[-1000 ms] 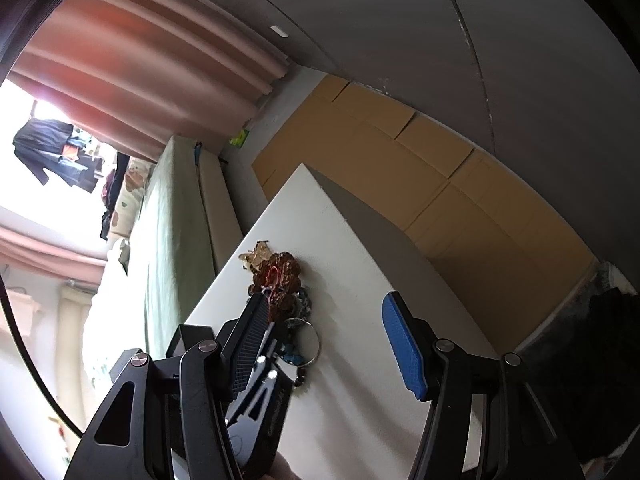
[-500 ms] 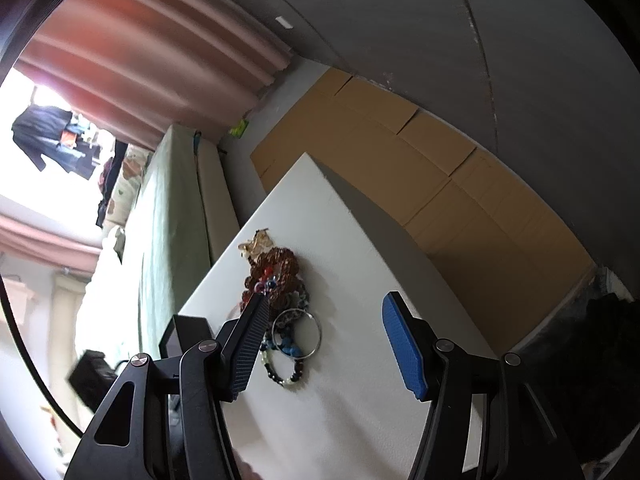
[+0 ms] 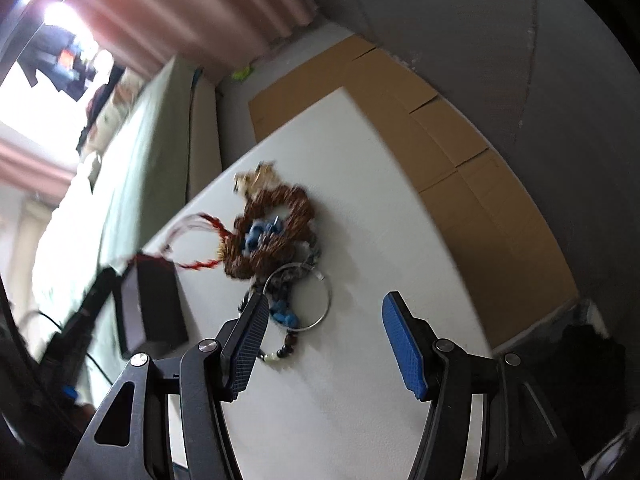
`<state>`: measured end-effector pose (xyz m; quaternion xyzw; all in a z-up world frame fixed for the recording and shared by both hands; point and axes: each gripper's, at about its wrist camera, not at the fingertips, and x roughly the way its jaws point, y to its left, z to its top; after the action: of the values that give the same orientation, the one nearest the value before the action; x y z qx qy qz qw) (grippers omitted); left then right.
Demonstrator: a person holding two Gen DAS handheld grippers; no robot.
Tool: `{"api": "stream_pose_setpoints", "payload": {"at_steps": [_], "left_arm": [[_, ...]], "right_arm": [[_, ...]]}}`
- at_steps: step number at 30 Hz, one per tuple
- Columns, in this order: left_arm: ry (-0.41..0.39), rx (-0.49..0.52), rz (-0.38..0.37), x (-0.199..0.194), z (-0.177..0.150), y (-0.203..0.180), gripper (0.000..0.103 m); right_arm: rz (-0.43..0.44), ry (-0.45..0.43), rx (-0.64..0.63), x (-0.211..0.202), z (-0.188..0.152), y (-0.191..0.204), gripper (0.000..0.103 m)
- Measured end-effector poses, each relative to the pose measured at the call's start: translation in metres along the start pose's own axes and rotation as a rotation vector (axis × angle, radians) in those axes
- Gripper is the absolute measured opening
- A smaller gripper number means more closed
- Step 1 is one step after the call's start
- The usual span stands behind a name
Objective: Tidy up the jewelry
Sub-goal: 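Grasp the red string bracelet with the left tool, then carry the red string bracelet into the box with the left tool while the right tool grasps the silver hoop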
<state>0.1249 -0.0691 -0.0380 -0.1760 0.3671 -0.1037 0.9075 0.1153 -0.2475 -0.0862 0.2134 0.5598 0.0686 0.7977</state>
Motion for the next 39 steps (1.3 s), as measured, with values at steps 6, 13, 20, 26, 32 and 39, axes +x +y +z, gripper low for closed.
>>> {"api": "stream_pose_setpoints", "payload": {"at_steps": [6,13,20,26,32,39], "left_arm": [[-0.021,-0.034,0.002,-0.010,0.009,0.017,0.003],[-0.038,-0.058,0.007,-0.026,0.013,0.036,0.003],[-0.056,-0.067,0.013,-0.040,0.013,0.049,0.003],[-0.083,-0.083,0.014,-0.059,0.016,0.063,0.003],[-0.122,-0.114,0.010,-0.075,0.024,0.072,0.003],[-0.149,-0.146,0.015,-0.087,0.030,0.084,0.003]], "right_arm": [[-0.048,0.051,-0.088,0.026,-0.006,0.022,0.069],[-0.107,0.061,-0.281,0.036,-0.007,0.049,0.069],[-0.159,0.030,-0.549,0.039,-0.019,0.061,0.069],[-0.089,0.048,-0.547,0.046,-0.016,0.052,0.069],[-0.101,0.050,-0.581,0.046,-0.016,0.058,0.053],[-0.039,0.060,-0.548,0.031,-0.013,0.062,0.051]]}}
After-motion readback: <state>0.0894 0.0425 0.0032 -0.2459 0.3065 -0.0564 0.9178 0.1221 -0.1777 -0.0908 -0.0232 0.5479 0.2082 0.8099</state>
